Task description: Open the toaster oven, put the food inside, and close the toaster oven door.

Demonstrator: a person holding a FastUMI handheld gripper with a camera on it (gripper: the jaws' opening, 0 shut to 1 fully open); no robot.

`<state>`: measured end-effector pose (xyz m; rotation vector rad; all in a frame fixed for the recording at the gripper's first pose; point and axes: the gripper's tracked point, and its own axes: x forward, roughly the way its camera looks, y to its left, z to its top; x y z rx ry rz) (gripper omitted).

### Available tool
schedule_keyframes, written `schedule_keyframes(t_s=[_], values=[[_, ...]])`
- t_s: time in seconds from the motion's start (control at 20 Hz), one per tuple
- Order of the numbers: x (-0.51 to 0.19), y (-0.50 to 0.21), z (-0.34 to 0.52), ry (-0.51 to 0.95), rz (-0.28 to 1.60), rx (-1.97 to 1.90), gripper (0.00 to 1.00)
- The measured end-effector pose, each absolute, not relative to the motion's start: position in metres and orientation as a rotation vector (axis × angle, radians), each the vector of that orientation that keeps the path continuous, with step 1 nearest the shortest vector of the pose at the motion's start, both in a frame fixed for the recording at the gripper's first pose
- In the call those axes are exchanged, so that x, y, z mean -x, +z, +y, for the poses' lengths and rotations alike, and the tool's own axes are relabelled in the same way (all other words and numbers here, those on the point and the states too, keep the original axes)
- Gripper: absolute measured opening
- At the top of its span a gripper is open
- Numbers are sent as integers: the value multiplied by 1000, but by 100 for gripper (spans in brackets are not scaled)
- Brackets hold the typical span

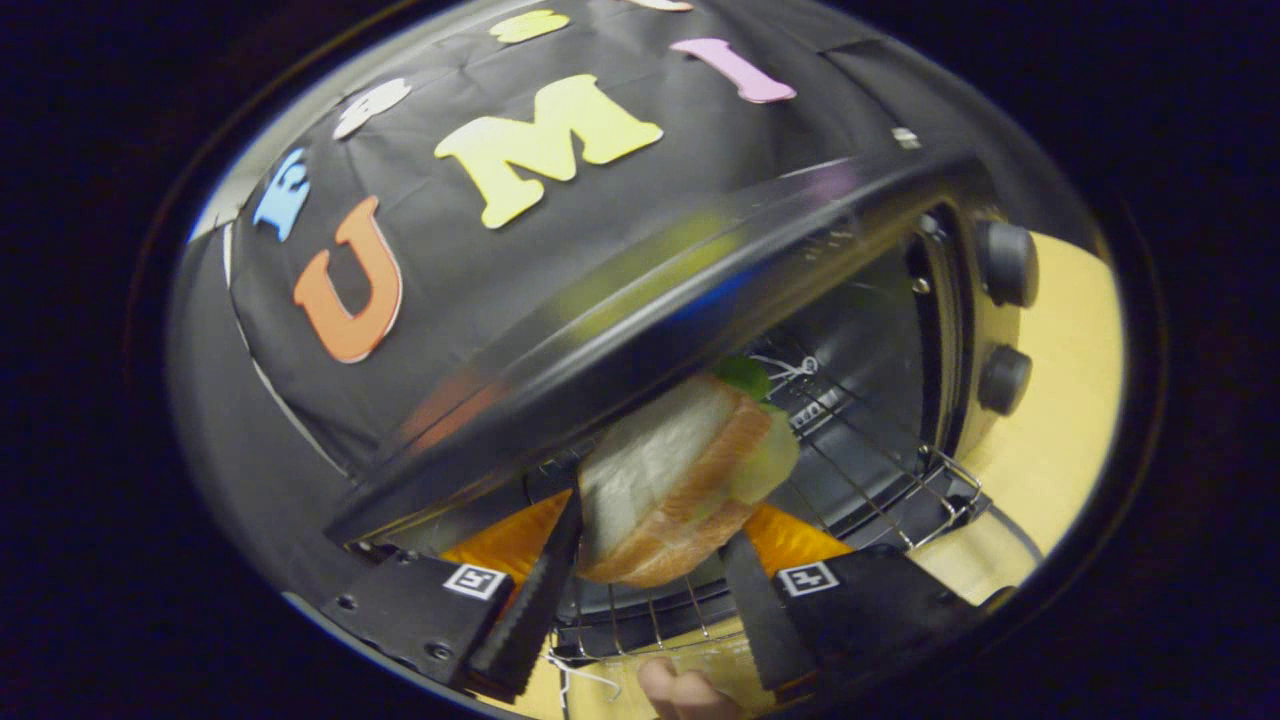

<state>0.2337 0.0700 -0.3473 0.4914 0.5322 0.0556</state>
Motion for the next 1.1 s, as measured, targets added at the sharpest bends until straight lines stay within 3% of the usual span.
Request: schedule_keyframes(t_s=[0.1, 0.4, 0.8, 1.1], values=[[-234, -354, 72, 66, 567, -329, 96], [-215, -371, 72, 35, 675, -59, 97], [-165, -369, 66, 13, 804, -61, 97], [-113, -347, 55, 24, 783, -54, 99]])
